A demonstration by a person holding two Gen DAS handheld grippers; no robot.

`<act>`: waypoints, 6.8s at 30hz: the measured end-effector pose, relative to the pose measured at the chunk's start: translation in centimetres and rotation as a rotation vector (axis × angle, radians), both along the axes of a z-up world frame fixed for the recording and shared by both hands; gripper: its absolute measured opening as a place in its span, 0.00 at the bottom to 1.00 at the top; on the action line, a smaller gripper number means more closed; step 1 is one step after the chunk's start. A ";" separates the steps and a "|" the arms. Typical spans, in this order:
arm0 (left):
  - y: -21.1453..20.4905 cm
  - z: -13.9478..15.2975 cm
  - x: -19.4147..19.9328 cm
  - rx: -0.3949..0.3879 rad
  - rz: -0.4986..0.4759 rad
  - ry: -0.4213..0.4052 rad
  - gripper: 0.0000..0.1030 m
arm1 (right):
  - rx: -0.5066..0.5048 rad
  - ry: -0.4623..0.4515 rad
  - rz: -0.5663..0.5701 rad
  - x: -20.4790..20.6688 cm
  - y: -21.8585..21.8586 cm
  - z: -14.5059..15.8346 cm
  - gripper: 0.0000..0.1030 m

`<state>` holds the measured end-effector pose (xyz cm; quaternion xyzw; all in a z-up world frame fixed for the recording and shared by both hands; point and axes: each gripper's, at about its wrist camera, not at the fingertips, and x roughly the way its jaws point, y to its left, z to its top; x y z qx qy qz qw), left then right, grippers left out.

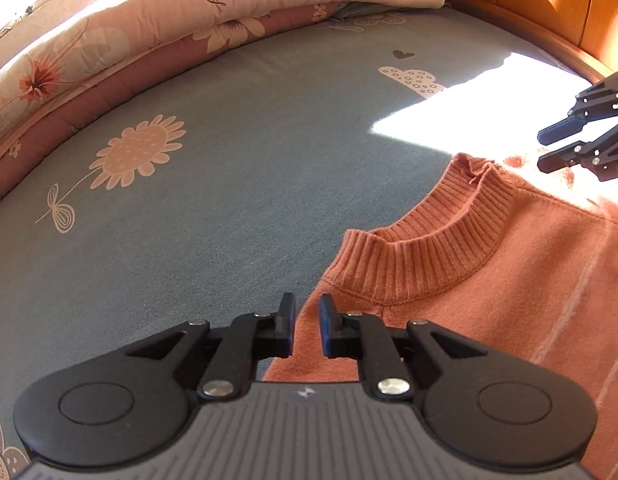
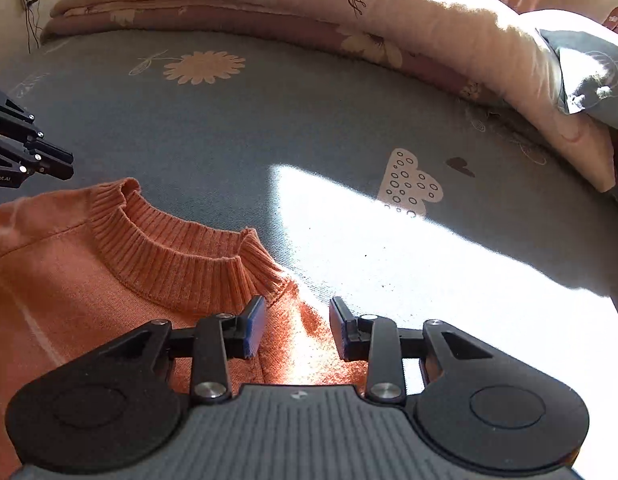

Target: Fold clothes

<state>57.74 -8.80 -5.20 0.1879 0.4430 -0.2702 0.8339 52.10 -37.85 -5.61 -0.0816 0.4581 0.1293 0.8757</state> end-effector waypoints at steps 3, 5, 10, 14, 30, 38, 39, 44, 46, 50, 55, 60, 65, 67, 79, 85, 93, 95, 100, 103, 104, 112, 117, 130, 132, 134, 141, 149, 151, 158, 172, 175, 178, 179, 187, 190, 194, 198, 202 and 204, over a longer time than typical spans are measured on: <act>-1.3 -0.1 -1.5 -0.066 -0.038 0.076 0.15 | 0.083 0.047 0.003 -1.2 1.7 -0.5 0.38; -2.1 -0.6 -2.2 -0.101 -0.046 0.129 0.15 | 0.086 0.048 0.022 -1.8 3.2 -1.1 0.38; -2.8 -1.8 -4.8 -0.122 -0.064 0.187 0.15 | 0.108 0.004 0.092 -0.9 5.9 -0.9 0.38; -2.7 -3.1 -6.7 -0.120 -0.078 0.233 0.15 | 0.091 -0.064 0.168 2.5 7.5 0.3 0.38; 0.5 -5.3 -7.6 -0.279 0.053 0.283 0.16 | -0.010 0.093 0.725 11.6 15.3 -3.6 0.36; 0.4 -4.0 -7.4 -0.267 0.064 0.235 0.29 | -0.115 -0.030 0.669 11.2 16.8 -2.8 0.06; 0.3 -4.1 -7.3 -0.255 0.064 0.224 0.34 | -0.118 -0.043 0.637 11.7 16.9 -3.0 0.06; 0.7 -4.8 -6.9 -0.241 0.086 0.240 0.36 | -0.107 -0.038 0.554 12.3 16.8 -4.5 0.08; 0.9 -4.6 -6.9 -0.241 0.088 0.243 0.36 | -0.086 -0.054 0.508 12.2 15.9 -3.8 0.14; 0.4 -4.2 -6.9 -0.235 0.079 0.227 0.36 | -0.022 -0.082 0.388 11.3 12.9 -1.4 0.23; -0.7 -3.5 -6.1 -0.228 0.053 0.177 0.36 | 0.078 -0.030 0.241 7.5 9.2 -0.4 0.24; -1.6 -4.0 -5.3 -0.198 0.038 0.131 0.36 | 0.127 0.033 0.174 3.1 8.0 -1.9 0.26; -1.7 -5.1 -4.7 -0.126 0.050 0.109 0.37 | 0.125 0.036 0.106 0.4 8.7 -4.2 0.32; -1.2 -5.2 -4.4 -0.091 0.070 0.077 0.38 | 0.135 0.012 0.064 0.5 8.6 -5.1 0.32; -2.2 -3.5 -6.4 -0.154 0.009 0.146 0.38 | 0.139 -0.061 -0.262 -1.5 3.9 -2.1 0.47; -3.0 -5.4 -7.9 -0.136 -0.019 0.171 0.40 | 0.132 -0.044 -0.473 -3.1 -0.5 -5.3 0.47; -3.0 -4.5 -5.9 -0.110 0.033 0.133 0.41 | 0.136 -0.118 -0.518 2.0 -3.6 -5.8 0.52; -3.0 -3.8 -5.7 -0.113 0.053 0.115 0.41 | 0.163 -0.125 -0.536 1.7 -4.5 -4.2 0.52; -3.0 -2.3 -7.6 -0.123 0.058 0.119 0.42 | 0.222 -0.132 -0.560 -3.0 -5.1 -1.3 0.63; -3.5 -2.0 -10.3 -0.125 0.037 0.117 0.42 | 0.320 -0.080 -0.575 -7.2 -4.2 -1.3 0.63; -3.7 -2.1 -11.3 -0.123 0.029 0.115 0.42 | 0.367 -0.066 -0.578 -8.6 -3.7 -1.7 0.63; -4.1 -4.4 -17.0 -0.070 0.043 0.168 0.43 | 0.429 0.029 -0.569 -17.0 0.3 -5.4 0.63; -2.6 -4.3 -19.6 -0.018 0.115 0.204 0.54 | 0.351 0.053 -0.644 -21.4 -1.8 -4.9 0.63; -7.5 -3.8 -19.7 -0.030 0.101 0.158 0.55 | 0.331 0.022 -0.522 -19.3 1.6 -4.2 0.67; -7.3 -4.2 -20.3 -0.031 0.130 0.163 0.55 | 0.310 0.033 -0.512 -19.5 2.1 -4.8 0.67; -6.7 -4.4 -21.1 -0.033 0.164 0.173 0.58 | 0.294 0.041 -0.501 -20.1 2.3 -5.1 0.67; -4.4 -4.1 -25.2 0.010 0.226 0.212 0.62 | 0.288 0.109 -0.476 -24.6 0.2 -5.2 0.68; -4.3 -4.4 -25.9 0.003 0.261 0.213 0.70 | 0.244 0.142 -0.431 -24.2 1.7 -5.6 0.93; -4.2 -4.1 -25.8 -0.012 0.247 0.209 0.69 | 0.195 0.149 -0.436 -23.9 2.7 -5.6 0.95; -1.8 -4.4 -25.6 -0.058 0.252 0.194 0.69 | 0.131 0.183 -0.501 -23.1 4.5 -4.9 0.95; 10.4 -1.4 -27.3 -0.092 0.445 0.185 0.59 | 0.210 0.183 -0.410 -18.9 15.8 -1.4 0.94; 14.3 -0.3 -27.5 -0.051 0.616 0.125 0.45 | 0.222 0.190 -0.372 -18.2 18.3 -1.2 0.94; 17.5 0.3 -28.1 -0.003 0.784 0.071 0.36 | 0.220 0.195 -0.341 -17.7 20.3 -1.0 0.94; 18.4 0.2 -28.2 0.006 0.828 0.060 0.36 | 0.218 0.196 -0.332 -17.5 20.9 -0.9 0.94; 22.3 -2.2 -27.3 -0.030 1.006 0.028 0.36 | 0.198 0.206 -0.275 -16.2 23.9 -1.2 0.94; 23.3 -3.2 -26.5 -0.080 1.086 0.055 0.37 | 0.190 0.215 -0.262 -16.1 24.6 -1.5 0.94; 23.6 -3.0 -26.1 -0.057 1.097 0.047 0.21 | 0.186 0.221 -0.245 -15.8 25.5 -1.5 0.94; 24.7 -1.4 -26.1 0.035 1.076 -0.009 0.13 | 0.189 0.207 -0.234 -15.5 25.7 -1.2 0.94; 27.5 0.0 -26.0 0.127 1.086 -0.059 0.10 | 0.191 0.198 -0.237 -15.4 25.4 -1.0 0.94; 28.9 0.3 -26.0 0.164 1.090 -0.073 0.09 | 0.196 0.202 -0.249 -15.4 25.0 -1.2 0.94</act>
